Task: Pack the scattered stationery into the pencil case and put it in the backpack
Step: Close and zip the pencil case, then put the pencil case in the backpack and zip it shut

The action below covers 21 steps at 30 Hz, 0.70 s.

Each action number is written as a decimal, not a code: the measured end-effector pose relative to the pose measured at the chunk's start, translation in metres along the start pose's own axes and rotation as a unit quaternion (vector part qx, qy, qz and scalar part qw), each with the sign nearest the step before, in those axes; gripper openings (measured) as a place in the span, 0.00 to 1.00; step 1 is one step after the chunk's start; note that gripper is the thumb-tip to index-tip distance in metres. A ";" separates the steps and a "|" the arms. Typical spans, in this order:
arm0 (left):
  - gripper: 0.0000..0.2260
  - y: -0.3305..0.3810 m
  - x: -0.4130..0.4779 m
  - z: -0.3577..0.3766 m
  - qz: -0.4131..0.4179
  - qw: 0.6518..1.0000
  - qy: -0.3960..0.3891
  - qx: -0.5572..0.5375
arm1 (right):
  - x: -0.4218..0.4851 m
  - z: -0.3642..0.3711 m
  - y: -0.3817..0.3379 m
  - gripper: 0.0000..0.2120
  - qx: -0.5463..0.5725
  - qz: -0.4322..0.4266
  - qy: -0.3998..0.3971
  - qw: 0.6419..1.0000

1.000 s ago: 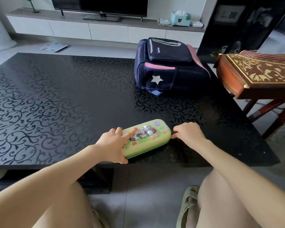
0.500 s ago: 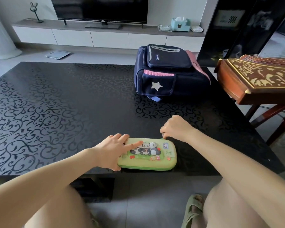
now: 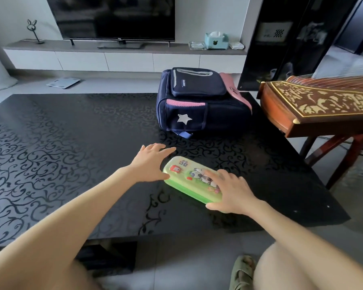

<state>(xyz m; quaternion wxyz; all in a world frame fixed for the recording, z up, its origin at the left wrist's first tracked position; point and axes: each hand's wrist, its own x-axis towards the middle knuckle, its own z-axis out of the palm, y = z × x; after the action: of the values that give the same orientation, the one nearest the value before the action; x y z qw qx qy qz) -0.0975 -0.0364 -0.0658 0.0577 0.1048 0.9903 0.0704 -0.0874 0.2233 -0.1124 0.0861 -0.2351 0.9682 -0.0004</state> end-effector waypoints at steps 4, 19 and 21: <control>0.22 0.031 0.045 -0.007 0.005 0.982 0.139 0.128 | -0.008 -0.013 0.082 0.49 0.015 0.145 -0.044 0.988; 0.36 0.119 0.252 -0.017 0.019 0.927 0.202 0.317 | 0.046 -0.001 0.157 0.51 0.084 0.408 0.042 0.908; 0.34 0.112 0.263 -0.016 0.021 0.936 0.185 0.298 | 0.048 0.000 0.158 0.50 0.072 0.410 0.038 0.908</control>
<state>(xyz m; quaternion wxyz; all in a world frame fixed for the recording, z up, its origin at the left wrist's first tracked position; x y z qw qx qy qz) -0.3322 0.1267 -0.0593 -0.1620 0.1228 0.9567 -0.2083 -0.2015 0.3420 -0.1269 0.0581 0.1896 0.9791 -0.0442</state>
